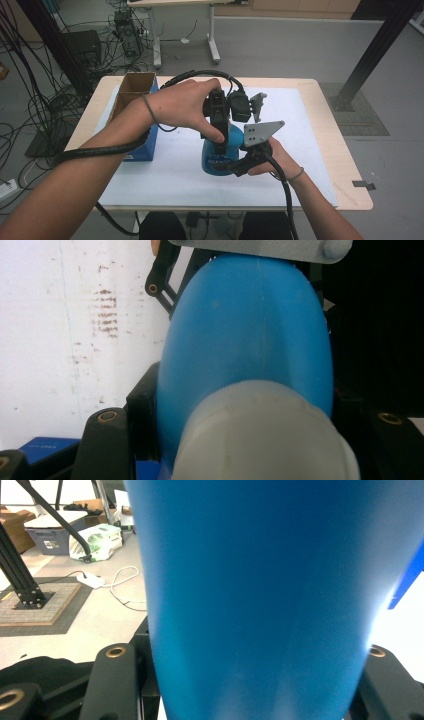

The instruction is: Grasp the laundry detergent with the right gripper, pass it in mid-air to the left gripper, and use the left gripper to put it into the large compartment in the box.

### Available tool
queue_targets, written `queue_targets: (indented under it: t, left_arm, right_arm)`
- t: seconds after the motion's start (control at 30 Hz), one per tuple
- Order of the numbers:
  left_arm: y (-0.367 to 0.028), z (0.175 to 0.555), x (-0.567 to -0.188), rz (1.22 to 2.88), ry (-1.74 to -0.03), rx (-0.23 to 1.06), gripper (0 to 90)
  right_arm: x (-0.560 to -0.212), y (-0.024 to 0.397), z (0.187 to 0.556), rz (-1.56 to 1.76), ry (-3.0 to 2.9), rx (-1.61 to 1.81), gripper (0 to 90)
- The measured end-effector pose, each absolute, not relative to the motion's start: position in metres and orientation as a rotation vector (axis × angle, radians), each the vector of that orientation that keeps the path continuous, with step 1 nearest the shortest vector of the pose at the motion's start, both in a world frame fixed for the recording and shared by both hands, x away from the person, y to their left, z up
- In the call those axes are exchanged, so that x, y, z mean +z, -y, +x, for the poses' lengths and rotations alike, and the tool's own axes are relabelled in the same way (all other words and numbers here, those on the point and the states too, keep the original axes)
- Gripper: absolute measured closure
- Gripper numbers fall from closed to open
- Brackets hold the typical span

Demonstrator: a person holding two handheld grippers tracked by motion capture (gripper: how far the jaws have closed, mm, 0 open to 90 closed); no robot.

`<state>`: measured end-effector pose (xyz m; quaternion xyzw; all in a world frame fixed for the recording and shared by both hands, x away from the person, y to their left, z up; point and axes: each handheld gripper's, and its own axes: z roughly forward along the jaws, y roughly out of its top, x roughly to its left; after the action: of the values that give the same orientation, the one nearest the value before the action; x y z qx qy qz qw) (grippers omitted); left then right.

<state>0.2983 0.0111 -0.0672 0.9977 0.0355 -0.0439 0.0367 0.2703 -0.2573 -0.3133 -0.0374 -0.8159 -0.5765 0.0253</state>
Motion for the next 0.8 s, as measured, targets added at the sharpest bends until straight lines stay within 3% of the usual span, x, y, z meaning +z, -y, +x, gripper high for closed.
queue_targets:
  t: [0.8]
  left_arm:
    - [-0.0103,0.2985,-0.0689,3.065,-0.111,-0.135,37.4]
  right_arm:
    - [-0.3175,0.2572,0.2707,-0.119,2.509,-1.794,41.9]
